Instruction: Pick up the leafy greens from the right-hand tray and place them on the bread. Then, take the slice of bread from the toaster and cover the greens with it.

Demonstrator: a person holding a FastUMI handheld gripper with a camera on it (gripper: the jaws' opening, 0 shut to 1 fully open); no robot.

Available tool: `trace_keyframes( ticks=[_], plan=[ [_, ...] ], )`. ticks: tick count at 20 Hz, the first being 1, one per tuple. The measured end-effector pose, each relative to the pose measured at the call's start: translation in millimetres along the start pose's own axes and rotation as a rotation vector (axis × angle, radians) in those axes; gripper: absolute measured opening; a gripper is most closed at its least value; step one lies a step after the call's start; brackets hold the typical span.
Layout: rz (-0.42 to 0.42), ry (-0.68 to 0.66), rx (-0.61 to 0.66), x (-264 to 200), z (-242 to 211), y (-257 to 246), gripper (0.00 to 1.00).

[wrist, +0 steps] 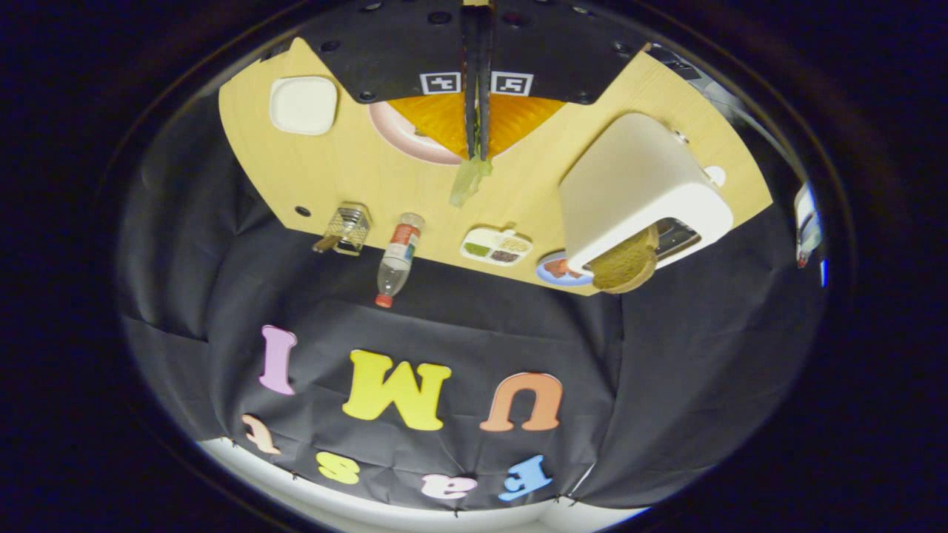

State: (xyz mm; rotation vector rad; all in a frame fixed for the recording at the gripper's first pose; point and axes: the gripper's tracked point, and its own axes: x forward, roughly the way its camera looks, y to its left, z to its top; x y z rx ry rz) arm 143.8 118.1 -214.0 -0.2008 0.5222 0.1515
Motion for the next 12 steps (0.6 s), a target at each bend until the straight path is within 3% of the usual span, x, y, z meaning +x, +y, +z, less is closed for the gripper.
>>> trace_keyframes(
  ticks=[12],
  plan=[
    [-0.119,0.146,0.074,78.5,-66.4,-66.8,0.00]
  ],
)
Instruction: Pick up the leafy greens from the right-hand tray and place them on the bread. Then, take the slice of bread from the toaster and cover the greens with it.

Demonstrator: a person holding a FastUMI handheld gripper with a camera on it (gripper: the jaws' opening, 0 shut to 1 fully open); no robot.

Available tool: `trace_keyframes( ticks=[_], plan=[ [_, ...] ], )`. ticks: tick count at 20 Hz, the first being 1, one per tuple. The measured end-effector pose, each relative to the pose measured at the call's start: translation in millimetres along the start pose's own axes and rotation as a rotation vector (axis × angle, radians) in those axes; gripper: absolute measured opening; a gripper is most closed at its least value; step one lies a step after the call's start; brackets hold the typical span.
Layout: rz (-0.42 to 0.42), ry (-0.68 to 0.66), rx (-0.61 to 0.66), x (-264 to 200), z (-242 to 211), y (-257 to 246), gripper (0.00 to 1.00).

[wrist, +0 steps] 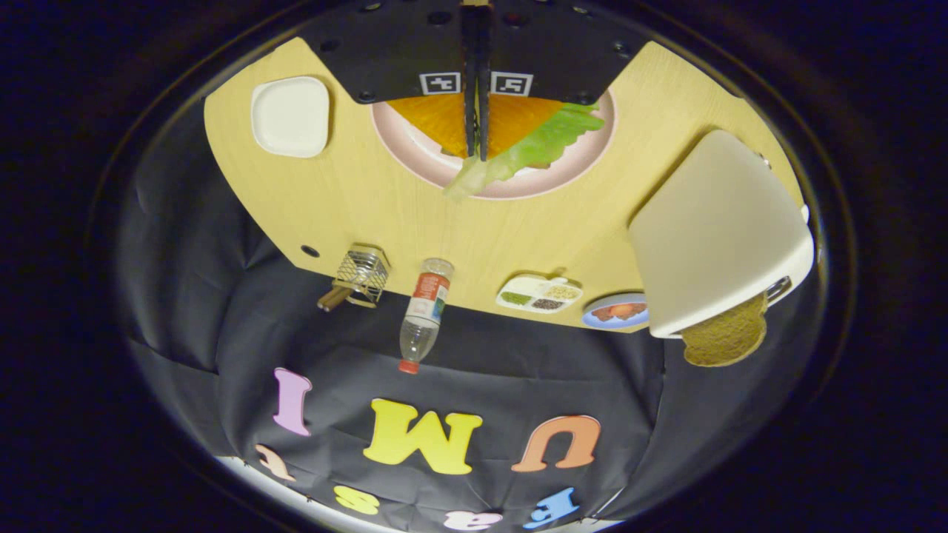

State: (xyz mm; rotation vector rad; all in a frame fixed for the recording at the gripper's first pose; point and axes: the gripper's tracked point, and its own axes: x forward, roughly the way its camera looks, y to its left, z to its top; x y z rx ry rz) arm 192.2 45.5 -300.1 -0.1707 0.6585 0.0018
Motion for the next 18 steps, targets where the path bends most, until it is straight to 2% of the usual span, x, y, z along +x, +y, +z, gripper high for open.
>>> trace_keyframes(
  ticks=[2,5,8,14,15,18],
  plan=[
    [0.020,0.009,0.011,6.4,-4.1,0.0,0.00],
    [-0.020,0.008,0.000,11.1,-7.8,-13.7,0.00],
    [-0.015,0.006,0.013,11.4,-9.3,-18.0,0.02],
    [-0.047,-0.060,0.013,-9.4,7.9,-32.0,0.89],
    [-0.042,-0.068,0.016,-14.9,11.3,-30.5,0.94],
    [-0.029,-0.102,0.051,-39.0,27.0,-24.4,0.96]
  ],
)
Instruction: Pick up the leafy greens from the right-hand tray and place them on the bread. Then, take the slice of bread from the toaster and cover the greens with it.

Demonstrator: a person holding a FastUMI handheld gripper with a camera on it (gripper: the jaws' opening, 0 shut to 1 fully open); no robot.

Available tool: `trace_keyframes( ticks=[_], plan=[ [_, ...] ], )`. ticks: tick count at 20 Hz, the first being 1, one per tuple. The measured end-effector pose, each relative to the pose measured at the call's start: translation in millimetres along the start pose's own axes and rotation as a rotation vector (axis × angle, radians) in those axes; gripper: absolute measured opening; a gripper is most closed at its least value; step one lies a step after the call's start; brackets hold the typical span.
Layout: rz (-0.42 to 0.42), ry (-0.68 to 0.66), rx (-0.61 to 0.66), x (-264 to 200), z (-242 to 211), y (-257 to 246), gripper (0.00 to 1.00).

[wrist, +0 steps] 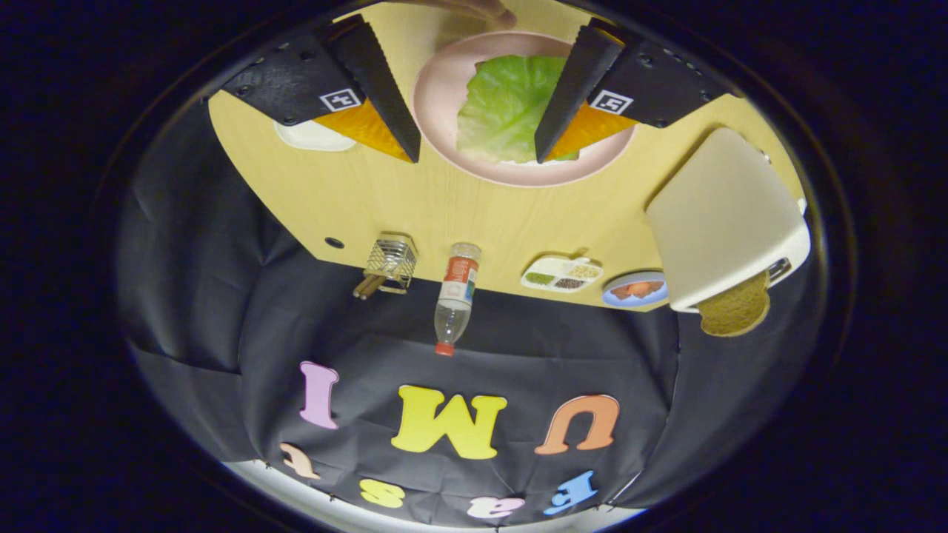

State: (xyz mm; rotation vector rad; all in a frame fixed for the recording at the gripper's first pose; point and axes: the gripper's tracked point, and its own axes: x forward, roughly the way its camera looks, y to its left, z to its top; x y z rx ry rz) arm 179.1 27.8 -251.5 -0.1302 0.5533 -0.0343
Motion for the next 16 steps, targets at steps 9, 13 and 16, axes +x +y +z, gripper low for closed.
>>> trace_keyframes(
  ticks=[9,13,16],
  plan=[
    [0.153,-0.078,0.103,-78.8,80.4,54.4,0.95],
    [0.160,-0.136,0.064,-95.6,123.7,82.8,0.95],
    [0.216,-0.127,0.036,-93.3,137.5,120.9,0.95]
  ],
)
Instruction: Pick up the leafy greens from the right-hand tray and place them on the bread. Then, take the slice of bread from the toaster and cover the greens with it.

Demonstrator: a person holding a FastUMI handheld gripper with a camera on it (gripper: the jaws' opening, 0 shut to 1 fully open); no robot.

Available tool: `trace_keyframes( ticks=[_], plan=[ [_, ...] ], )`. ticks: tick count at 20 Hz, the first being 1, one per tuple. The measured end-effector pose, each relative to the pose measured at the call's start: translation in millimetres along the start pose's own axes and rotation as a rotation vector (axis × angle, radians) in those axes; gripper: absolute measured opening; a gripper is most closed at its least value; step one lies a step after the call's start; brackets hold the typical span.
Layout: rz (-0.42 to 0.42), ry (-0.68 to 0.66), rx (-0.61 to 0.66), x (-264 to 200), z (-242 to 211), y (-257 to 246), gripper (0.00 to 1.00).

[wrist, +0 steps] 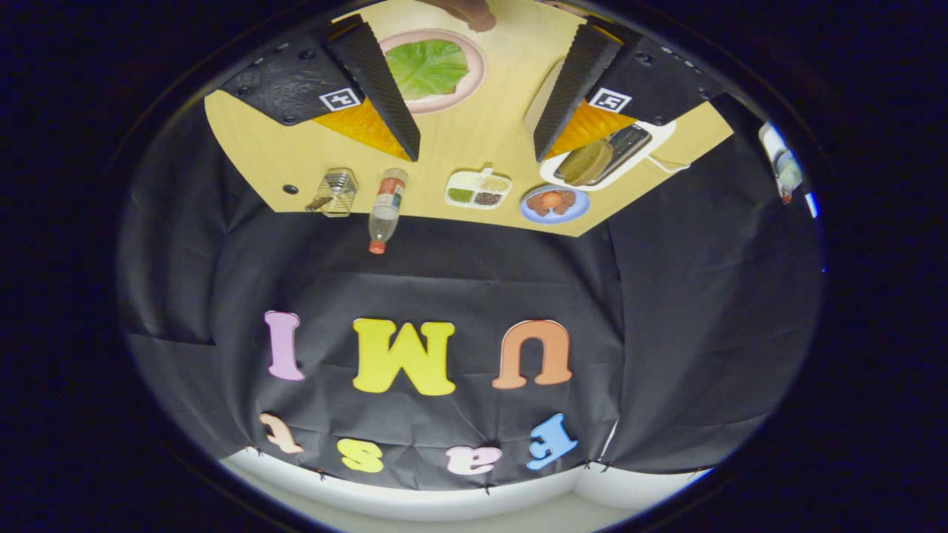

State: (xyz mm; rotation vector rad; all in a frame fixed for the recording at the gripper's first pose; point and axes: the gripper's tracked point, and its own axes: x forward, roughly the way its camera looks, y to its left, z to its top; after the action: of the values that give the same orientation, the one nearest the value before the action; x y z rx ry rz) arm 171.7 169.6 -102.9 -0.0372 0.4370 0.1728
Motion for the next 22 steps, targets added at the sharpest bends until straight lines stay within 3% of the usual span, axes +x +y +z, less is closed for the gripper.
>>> trace_keyframes(
  ticks=[8,18,19,22],
  plan=[
    [0.062,0.095,-0.016,53.6,-8.3,80.9,0.96],
    [0.013,0.232,0.031,104.0,-34.8,111.5,0.96],
    [0.006,0.244,0.039,104.3,-37.4,110.9,0.91],
    [-0.012,0.266,0.065,105.3,-42.0,109.6,0.57]
  ],
)
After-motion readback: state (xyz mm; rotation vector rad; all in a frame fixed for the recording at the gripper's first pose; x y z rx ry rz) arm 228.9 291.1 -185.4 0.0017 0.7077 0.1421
